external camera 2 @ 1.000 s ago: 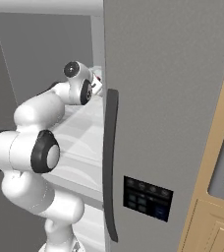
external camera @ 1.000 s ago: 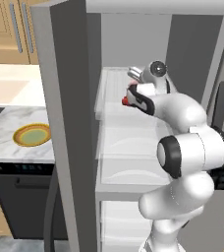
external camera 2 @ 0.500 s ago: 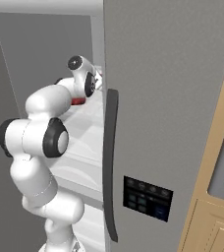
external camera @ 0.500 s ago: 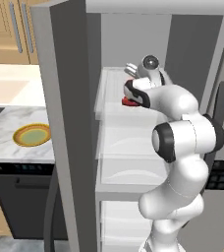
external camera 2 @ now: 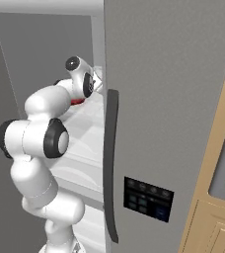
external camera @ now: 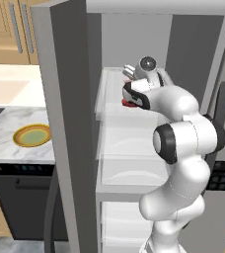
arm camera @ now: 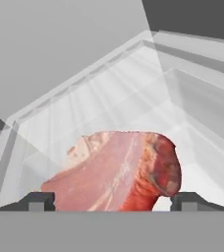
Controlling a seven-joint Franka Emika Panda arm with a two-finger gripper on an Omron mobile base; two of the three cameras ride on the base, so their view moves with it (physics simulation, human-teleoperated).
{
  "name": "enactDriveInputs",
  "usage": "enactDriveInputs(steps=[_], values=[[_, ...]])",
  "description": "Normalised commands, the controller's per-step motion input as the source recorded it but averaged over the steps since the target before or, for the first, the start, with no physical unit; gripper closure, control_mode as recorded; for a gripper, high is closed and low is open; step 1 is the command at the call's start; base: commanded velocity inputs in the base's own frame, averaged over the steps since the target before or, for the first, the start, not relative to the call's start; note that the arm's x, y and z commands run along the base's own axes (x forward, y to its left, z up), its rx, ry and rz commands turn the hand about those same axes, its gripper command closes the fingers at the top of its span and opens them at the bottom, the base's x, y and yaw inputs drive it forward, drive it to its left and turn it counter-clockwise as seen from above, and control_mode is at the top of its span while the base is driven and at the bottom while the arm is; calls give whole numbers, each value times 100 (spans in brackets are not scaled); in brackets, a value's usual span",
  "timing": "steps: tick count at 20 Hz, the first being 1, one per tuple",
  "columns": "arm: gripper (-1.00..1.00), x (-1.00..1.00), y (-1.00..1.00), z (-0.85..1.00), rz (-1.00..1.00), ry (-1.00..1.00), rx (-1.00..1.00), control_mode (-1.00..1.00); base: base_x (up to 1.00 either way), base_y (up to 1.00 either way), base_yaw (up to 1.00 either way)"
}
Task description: Place the steak on the counter behind the older steak on the same shelf of the fridge to maintain FIFO order. Close the fridge door when finished.
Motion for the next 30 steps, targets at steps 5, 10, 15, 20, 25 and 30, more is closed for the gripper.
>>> enactDriveInputs(steps=[5, 10, 15, 20, 25, 30], values=[[-100, -40, 0, 24, -1, 0, 6, -100, 0, 0, 0], [-100, -27, 0, 38, 0, 0, 5, -100, 0, 0, 0], [-100, -45, 6, 7, 0, -5, 0, -100, 0, 0, 0], [-100, -76, 29, 0, 0, -10, 0, -100, 0, 0, 0], [-100, -96, 8, 1, 0, -8, 0, -100, 0, 0, 0], [-100, -100, 0, 7, 0, -5, 0, -100, 0, 0, 0]])
